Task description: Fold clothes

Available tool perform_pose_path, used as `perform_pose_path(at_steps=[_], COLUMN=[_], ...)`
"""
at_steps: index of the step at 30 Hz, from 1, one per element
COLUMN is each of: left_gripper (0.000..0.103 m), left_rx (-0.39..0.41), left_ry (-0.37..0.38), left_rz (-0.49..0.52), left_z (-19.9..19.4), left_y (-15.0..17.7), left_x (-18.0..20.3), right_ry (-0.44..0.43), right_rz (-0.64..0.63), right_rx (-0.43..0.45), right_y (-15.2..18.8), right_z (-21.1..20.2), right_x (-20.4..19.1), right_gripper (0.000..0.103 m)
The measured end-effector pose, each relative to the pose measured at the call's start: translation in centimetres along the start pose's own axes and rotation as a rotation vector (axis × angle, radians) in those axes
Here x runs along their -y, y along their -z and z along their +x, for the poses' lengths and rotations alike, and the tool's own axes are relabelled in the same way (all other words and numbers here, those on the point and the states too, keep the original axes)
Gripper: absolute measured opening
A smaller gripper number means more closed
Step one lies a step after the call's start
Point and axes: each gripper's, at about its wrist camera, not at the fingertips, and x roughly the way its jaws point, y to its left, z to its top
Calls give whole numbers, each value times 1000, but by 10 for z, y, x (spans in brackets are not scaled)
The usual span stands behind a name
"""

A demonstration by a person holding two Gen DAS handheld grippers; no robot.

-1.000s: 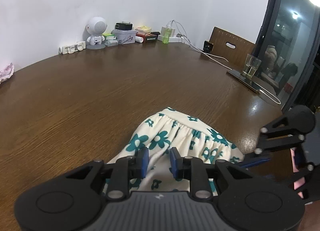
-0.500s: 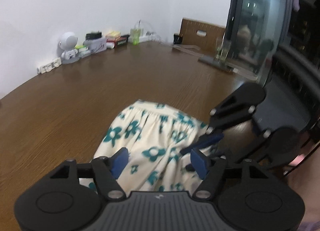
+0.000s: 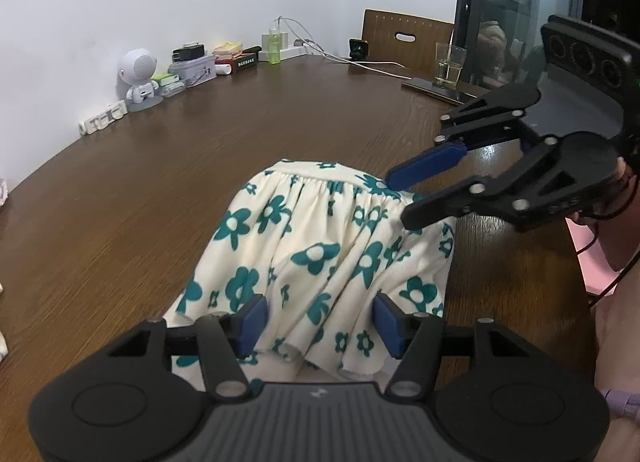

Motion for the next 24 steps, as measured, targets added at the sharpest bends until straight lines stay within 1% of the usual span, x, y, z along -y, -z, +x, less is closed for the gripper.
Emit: perform_pose_path(at_steps=[5, 8, 11, 14, 16, 20, 21, 22, 24], left_gripper=[58, 58, 58, 58, 58, 57, 58, 58, 57], left_rx=[-14, -18, -21, -23, -22, -19, -18, -17, -11], left_ry=[-23, -29, -31, -35, -34, -32, -30, -29, -25], left_rz=[-4, -15, -15, -14, -18, -28, -31, -34, -40], left_z=[-4, -5, -5, -5, -5, -6, -6, -6, -8], left_y=[6, 8, 9, 9, 10, 11, 11, 11, 12], left_x=[0, 0, 2, 2, 2, 2, 1, 1, 0], right_ry=[34, 10, -88, -126, -129, -125, -127, -128, -130], right_rz=[-53, -70, -173, -369, -450, -548, -564, -580, -599], right_rx=[-24, -20, -39, -131, -185, -230, -239, -247, -262], right_y=[1, 0, -3, -1, 1, 1, 0, 0, -1], right_z=[14, 8, -8, -11, -4, 14, 17, 21, 26], right_x=[-7, -7, -12, -32, -40, -51, -53, -54, -57], right_gripper=[32, 33, 33, 33, 33, 33, 32, 24, 13])
